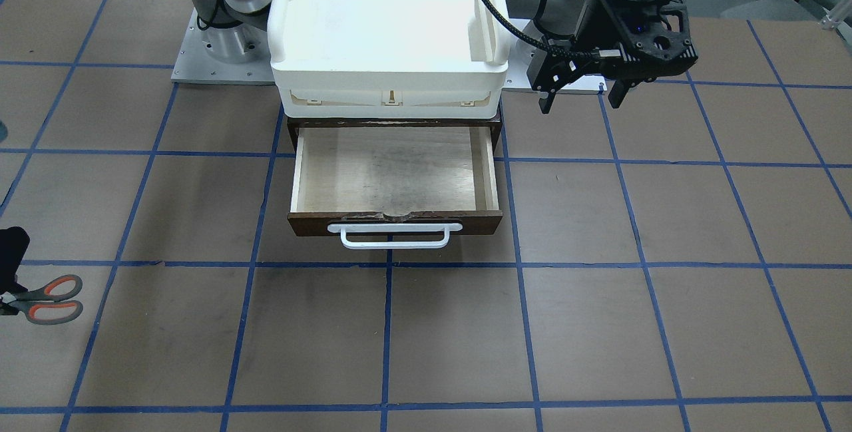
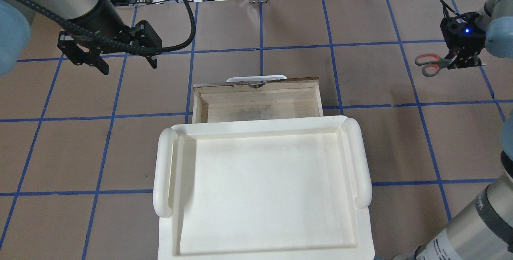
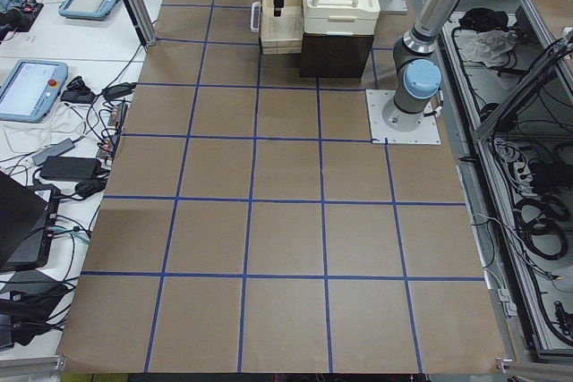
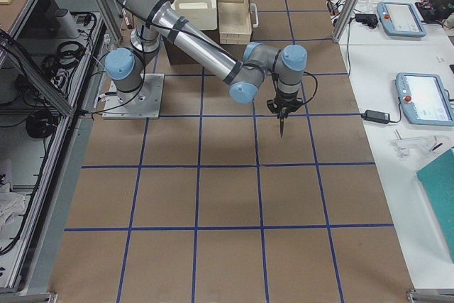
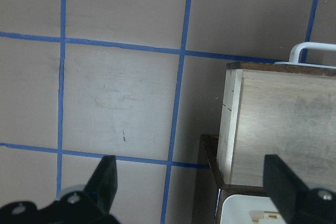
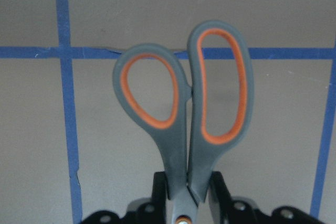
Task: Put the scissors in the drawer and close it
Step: 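Carry the scissors with the right gripper over the open drawer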
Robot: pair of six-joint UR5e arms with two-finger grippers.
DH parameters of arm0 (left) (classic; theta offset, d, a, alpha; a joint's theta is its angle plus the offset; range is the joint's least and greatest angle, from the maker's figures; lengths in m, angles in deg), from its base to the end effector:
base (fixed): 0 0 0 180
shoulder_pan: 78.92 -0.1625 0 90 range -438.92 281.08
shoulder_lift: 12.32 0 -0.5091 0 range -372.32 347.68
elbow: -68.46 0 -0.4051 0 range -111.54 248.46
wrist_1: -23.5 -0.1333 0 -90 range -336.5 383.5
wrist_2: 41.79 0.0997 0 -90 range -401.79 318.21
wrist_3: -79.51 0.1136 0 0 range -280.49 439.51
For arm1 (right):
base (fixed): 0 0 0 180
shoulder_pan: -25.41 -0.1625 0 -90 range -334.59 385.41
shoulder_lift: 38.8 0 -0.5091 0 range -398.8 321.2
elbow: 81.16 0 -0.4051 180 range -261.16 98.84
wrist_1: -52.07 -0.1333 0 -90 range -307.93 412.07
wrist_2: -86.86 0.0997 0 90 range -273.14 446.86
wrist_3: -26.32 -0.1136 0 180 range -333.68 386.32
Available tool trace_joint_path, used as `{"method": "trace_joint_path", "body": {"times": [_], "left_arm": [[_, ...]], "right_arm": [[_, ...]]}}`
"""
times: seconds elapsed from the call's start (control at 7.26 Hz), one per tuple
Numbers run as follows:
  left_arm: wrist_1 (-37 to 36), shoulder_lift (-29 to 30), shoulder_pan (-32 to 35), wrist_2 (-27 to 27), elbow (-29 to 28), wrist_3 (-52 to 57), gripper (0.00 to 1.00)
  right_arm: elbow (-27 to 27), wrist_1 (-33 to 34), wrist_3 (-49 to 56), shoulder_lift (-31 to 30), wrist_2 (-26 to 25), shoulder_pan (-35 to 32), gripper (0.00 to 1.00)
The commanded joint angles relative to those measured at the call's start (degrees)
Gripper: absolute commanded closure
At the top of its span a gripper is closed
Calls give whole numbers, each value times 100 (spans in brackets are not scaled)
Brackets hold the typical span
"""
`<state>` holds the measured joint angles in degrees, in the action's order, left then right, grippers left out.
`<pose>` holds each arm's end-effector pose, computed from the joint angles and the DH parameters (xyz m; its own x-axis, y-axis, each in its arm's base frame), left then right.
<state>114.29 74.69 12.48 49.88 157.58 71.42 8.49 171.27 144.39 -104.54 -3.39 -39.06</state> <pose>-0.1418 -0.4800 0.5902 -0.9928 -0.1179 -0.0212 -0.1165 0.9915 -0.0573 -0.1772 -0.6792 0.3585 0.0459 -0.9958 0.0793 -0.9980 -0.0422 0.0472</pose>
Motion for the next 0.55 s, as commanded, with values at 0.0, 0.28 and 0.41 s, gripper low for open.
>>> {"method": "trace_joint_path", "body": {"times": [0.0,0.28,0.41], "left_arm": [[0,0,0,-8,0,0,0],[0,0,0,1,0,0,0],[0,0,0,1,0,0,0]], "right_arm": [[0,-597,-282,-700,104,-458,100],[-17,-1116,-1029,-1219,113,-1038,100],[-35,-1266,-1371,-1326,104,-1389,100]]}}
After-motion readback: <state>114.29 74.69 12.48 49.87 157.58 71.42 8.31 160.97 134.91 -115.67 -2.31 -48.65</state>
